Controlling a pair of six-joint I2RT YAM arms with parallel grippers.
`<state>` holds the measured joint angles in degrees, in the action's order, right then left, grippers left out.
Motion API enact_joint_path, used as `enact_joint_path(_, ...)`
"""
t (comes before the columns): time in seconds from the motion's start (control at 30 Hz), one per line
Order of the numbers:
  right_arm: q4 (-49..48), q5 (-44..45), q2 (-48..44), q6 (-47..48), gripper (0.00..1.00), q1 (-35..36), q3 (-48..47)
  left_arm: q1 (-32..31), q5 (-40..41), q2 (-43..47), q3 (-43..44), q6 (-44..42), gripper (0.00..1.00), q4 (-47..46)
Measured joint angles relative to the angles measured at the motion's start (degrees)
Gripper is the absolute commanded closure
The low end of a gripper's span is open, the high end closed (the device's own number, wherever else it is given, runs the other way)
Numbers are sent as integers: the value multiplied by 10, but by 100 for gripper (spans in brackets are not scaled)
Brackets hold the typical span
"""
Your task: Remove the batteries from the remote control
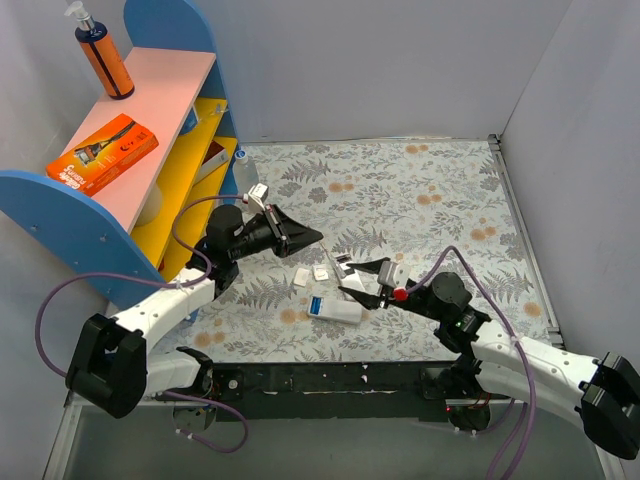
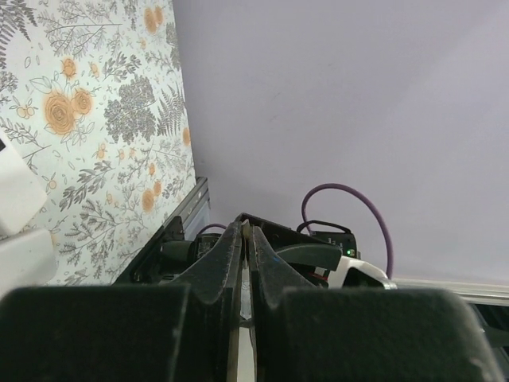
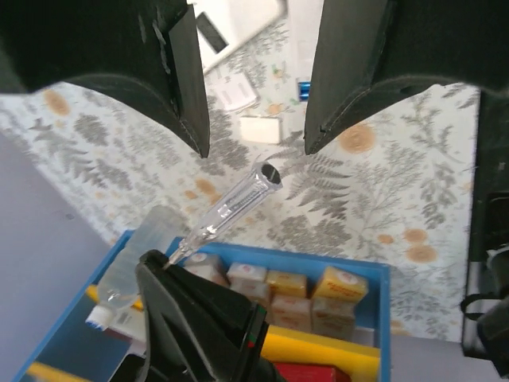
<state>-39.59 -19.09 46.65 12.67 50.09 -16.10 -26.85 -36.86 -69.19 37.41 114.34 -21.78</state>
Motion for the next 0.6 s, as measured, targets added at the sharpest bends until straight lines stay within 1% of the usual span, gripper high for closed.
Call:
enact_joint_path(0.13,-37,23,-4,60,41,5,10,0,0,8,12,1,100,4)
enact_joint_path(0.27,-68,44,-7,98,43,15,10,0,-1,10,20,1,100,16)
enact_joint_path(0.6,-106,89,14,168,44,57,9,0,-9,11,18,5,100,6)
